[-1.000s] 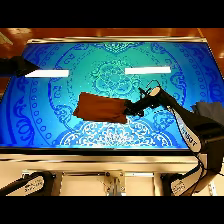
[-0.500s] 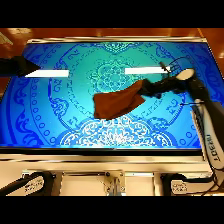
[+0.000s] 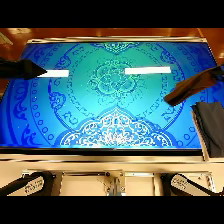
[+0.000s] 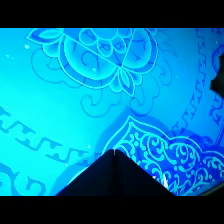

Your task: Fold the shirts.

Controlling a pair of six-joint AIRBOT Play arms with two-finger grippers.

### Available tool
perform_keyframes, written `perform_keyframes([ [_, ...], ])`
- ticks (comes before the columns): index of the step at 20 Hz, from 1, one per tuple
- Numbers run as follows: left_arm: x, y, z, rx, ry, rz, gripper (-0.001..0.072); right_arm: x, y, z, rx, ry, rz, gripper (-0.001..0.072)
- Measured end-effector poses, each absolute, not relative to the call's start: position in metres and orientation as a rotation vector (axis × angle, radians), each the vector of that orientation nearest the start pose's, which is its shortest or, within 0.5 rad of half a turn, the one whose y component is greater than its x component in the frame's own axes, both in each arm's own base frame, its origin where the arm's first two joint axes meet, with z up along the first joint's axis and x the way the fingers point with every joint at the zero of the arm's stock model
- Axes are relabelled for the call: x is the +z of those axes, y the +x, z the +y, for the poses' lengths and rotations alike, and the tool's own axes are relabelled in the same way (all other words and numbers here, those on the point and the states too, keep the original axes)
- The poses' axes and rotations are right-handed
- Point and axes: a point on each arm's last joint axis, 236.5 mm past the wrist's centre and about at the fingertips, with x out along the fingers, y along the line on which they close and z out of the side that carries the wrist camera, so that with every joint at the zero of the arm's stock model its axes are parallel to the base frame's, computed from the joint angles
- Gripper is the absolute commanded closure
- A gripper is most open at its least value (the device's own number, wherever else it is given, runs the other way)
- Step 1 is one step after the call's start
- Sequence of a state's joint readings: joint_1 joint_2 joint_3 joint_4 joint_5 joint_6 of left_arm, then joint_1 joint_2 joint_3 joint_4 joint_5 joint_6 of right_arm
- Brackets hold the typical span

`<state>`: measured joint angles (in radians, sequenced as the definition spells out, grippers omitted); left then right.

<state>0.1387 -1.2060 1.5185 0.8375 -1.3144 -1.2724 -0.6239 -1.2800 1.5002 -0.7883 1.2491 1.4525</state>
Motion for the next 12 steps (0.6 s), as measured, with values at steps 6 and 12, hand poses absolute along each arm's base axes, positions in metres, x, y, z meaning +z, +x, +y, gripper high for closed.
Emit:
perform_keyframes([
  [6, 0.207, 0.378, -0.137, -0.667, -0.285, 0.936, 0.0676, 0.22, 0.395, -0.227, -0.212, 0.698, 0.548, 0.0645],
  [12, 0.205, 0.366, -0.157, -0.72, -0.266, 0.969, 0.0676, 0.21, 0.366, -0.269, -0.336, 0.609, 0.574, 0.0645],
])
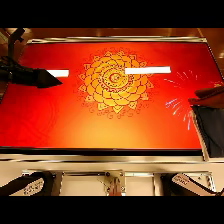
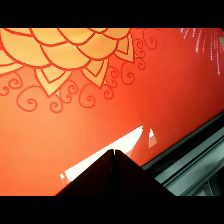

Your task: Fold the shirts.

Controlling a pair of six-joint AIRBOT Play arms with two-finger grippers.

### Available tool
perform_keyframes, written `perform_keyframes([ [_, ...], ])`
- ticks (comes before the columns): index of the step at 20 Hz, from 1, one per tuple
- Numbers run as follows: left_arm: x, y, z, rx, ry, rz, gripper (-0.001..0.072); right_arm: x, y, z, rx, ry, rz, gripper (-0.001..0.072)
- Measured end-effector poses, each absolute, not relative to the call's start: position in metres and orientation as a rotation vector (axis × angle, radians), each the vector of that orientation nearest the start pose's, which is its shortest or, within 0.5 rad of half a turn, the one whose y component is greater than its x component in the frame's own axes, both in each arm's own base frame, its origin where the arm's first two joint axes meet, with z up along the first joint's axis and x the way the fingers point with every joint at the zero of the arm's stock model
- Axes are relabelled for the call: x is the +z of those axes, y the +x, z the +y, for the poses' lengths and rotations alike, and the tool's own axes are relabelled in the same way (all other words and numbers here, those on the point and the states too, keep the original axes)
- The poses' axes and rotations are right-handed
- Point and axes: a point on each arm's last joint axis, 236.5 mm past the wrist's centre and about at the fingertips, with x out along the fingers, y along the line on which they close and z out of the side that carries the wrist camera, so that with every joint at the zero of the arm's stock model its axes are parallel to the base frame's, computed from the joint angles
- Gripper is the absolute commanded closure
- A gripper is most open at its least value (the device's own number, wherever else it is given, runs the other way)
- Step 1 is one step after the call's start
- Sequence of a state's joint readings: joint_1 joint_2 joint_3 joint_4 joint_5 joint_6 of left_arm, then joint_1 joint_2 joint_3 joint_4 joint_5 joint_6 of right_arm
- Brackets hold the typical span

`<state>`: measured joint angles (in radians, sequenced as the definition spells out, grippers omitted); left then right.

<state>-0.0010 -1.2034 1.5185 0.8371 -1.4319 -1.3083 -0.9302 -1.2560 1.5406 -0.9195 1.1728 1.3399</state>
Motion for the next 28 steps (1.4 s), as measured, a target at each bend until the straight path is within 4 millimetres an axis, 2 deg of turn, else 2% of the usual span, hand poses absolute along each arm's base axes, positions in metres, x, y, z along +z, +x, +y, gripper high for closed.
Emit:
perform_keyframes([
  [3, 0.205, 0.365, -0.16, -0.725, -0.266, 0.973, 0.0676, 0.185, 0.342, -0.271, -0.366, 0.55, 0.714, 0.0645],
  [9, 0.205, 0.364, -0.161, -0.728, -0.264, 0.974, 0.0676, 0.135, 0.276, -0.279, -0.496, 0.505, 1.026, 0.0645],
  [11, 0.205, 0.364, -0.161, -0.728, -0.265, 0.975, 0.0676, 0.112, 0.256, -0.279, -0.54, 0.527, 1.119, 0.0645],
  [17, 0.205, 0.364, -0.161, -0.728, -0.265, 0.975, 0.0676, 0.027, 0.193, -0.268, -0.66, 0.602, 1.394, 0.0637],
  [18, 0.205, 0.364, -0.161, -0.728, -0.265, 0.975, 0.0676, 0.016, 0.185, -0.267, -0.685, 0.61, 1.418, 0.0547],
  [19, 0.205, 0.364, -0.161, -0.728, -0.265, 0.975, 0.0676, 0.007, 0.179, -0.267, -0.712, 0.617, 1.434, 0.0303],
  [20, 0.205, 0.364, -0.161, -0.728, -0.265, 0.975, 0.0676, 0.001, 0.175, -0.269, -0.738, 0.617, 1.441, 0.0112],
  [21, 0.205, 0.364, -0.161, -0.726, -0.268, 0.977, 0.0676, -0.004, 0.171, -0.272, -0.762, 0.613, 1.444, 0.0089],
  [24, 0.205, 0.366, -0.161, -0.721, -0.274, 0.971, 0.0676, -0.007, 0.161, -0.28, -0.821, 0.587, 1.455, 0.009],
  [26, 0.208, 0.371, -0.16, -0.71, -0.28, 0.95, 0.0676, 0.005, 0.16, -0.291, -0.858, 0.557, 1.442, 0.009],
  [27, 0.209, 0.376, -0.16, -0.701, -0.285, 0.932, 0.0678, 0.017, 0.165, -0.298, -0.873, 0.549, 1.406, 0.0091],
  [28, 0.211, 0.381, -0.159, -0.691, -0.29, 0.913, 0.0679, 0.032, 0.179, -0.306, -0.872, 0.549, 1.337, 0.0091],
])
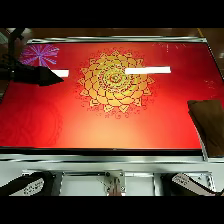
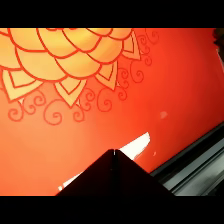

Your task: Fold the shirts.

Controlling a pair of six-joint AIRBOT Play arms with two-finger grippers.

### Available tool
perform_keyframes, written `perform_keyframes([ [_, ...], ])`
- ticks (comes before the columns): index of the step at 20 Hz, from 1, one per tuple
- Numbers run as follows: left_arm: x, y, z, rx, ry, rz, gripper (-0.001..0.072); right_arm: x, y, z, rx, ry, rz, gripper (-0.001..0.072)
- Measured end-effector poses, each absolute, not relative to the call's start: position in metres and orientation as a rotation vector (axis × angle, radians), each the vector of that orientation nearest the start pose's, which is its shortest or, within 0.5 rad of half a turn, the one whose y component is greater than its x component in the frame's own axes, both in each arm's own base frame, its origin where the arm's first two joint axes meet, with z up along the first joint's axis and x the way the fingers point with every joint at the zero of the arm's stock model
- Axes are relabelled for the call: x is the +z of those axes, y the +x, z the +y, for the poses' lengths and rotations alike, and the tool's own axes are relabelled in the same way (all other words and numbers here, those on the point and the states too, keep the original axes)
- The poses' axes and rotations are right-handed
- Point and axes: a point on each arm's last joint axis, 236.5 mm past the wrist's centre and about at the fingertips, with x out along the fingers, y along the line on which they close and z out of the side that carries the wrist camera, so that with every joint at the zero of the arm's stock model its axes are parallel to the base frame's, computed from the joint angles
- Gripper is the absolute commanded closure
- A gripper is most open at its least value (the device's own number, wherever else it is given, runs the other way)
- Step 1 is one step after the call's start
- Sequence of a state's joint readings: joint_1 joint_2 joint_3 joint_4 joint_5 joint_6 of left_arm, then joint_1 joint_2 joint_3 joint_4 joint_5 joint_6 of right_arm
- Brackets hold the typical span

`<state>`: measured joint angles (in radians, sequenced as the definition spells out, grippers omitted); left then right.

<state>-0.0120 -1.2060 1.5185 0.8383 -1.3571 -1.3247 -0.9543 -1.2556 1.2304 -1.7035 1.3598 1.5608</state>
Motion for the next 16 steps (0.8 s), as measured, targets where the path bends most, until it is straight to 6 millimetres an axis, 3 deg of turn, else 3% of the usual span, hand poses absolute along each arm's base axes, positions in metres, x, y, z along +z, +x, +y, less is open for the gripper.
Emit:
perform_keyframes([
  [2, 0.209, 0.395, -0.153, -0.637, -0.289, 0.886, 0.0679, 0.072, 0.232, -0.312, -0.801, 0.591, 1.114, 0.0091],
  [4, 0.19, 0.406, -0.141, -0.532, -0.256, 0.919, 0.0679, 0.123, 0.304, -0.294, -0.622, 0.609, 0.886, 0.0091],
  [6, 0.156, 0.408, -0.127, -0.415, -0.17, 1.021, 0.0678, 0.159, 0.36, -0.247, -0.422, 0.568, 0.793, 0.009],
  [7, 0.137, 0.404, -0.121, -0.365, -0.114, 1.087, 0.0657, 0.161, 0.378, -0.217, -0.337, 0.52, 0.819, 0.0089],
  [8, 0.119, 0.398, -0.116, -0.324, -0.056, 1.156, 0.0434, 0.152, 0.386, -0.189, -0.274, 0.468, 0.885, 0.0089],
  [9, 0.103, 0.392, -0.113, -0.293, -0.002, 1.221, 0.0094, 0.138, 0.389, -0.162, -0.222, 0.416, 0.967, 0.0089],
  [10, 0.091, 0.388, -0.113, -0.278, 0.037, 1.268, -0.0002, 0.126, 0.389, -0.144, -0.191, 0.374, 1.03, 0.0089],
  [14, 0.071, 0.382, -0.125, -0.283, 0.088, 1.333, 0.0001, 0.09, 0.382, -0.088, -0.101, 0.304, 1.195, 0.009],
  [16, 0.068, 0.384, -0.125, -0.28, 0.095, 1.337, 0.0001, 0.082, 0.379, -0.079, -0.091, 0.282, 1.228, 0.009],
])
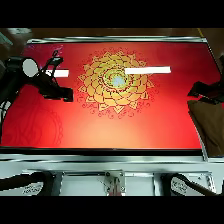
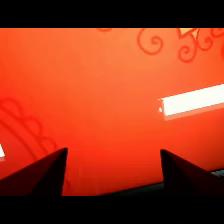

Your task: Fold the shirts.

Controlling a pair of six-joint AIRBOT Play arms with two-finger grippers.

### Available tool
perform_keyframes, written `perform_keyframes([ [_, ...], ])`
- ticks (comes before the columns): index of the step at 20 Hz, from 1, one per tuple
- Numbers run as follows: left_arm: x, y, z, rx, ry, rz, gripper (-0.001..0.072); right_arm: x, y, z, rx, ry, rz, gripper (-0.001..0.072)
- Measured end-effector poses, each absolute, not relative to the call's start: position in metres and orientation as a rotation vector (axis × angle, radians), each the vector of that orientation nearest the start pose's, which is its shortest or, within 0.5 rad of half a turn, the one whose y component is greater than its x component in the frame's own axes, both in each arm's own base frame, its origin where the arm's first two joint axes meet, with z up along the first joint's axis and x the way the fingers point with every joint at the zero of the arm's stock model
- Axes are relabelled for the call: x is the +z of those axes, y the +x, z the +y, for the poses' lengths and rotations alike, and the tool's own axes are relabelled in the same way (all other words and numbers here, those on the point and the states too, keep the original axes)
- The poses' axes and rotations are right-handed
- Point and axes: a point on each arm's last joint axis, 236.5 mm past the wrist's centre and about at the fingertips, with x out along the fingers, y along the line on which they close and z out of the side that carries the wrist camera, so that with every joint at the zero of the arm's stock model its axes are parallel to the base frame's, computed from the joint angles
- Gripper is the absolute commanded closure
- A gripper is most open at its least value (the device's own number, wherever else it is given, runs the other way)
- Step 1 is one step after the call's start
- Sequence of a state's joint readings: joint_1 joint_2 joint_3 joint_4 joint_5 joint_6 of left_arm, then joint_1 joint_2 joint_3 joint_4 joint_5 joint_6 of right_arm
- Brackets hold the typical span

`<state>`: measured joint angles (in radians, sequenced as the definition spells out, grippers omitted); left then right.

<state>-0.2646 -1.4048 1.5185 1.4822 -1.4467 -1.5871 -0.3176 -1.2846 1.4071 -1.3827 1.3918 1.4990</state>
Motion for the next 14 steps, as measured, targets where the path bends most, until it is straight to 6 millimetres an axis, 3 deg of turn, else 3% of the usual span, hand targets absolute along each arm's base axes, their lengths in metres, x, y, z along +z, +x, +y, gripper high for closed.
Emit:
perform_keyframes([
  [4, 0.065, 0.385, -0.127, -0.279, 0.101, 1.338, 0.0001, 0.077, 0.377, -0.067, -0.069, 0.271, 1.252, 0.009],
  [14, 0.065, 0.387, -0.128, -0.281, 0.101, 1.33, 0.0001, 0.076, 0.376, -0.064, -0.064, 0.265, 1.263, 0.009],
])
